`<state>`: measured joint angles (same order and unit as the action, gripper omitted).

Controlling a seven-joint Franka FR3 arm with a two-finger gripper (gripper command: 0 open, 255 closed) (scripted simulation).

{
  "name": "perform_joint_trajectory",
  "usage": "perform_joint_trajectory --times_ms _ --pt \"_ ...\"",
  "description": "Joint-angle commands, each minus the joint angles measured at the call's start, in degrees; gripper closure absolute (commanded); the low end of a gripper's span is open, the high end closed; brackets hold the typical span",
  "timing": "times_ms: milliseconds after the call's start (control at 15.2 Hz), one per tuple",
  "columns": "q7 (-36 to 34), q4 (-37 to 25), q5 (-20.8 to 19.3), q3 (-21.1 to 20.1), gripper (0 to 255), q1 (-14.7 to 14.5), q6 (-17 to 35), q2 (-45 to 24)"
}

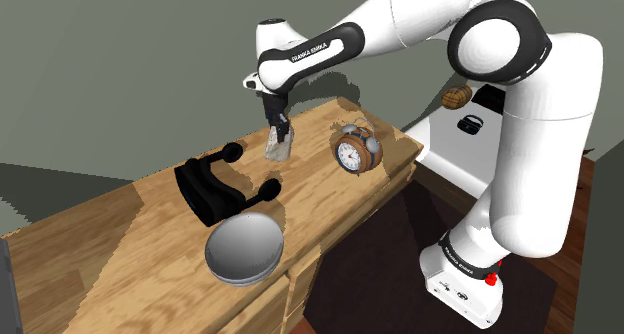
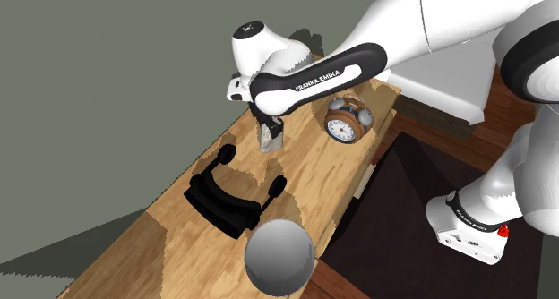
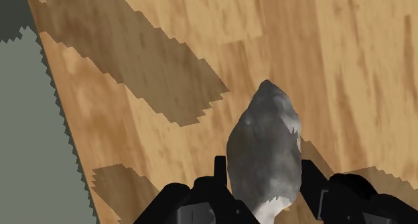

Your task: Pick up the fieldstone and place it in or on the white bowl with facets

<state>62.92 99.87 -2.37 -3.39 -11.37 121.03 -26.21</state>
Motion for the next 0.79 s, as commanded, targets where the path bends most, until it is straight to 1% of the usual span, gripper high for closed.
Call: perform_joint_trajectory --times_ms 0,726 --pt "-0.01 -0.53 0.06 -0.04 255 -0.02 -1.22 0.70" --pt "0.23 -4.02 0.37 -0.17 255 0.04 -8.26 4.24"
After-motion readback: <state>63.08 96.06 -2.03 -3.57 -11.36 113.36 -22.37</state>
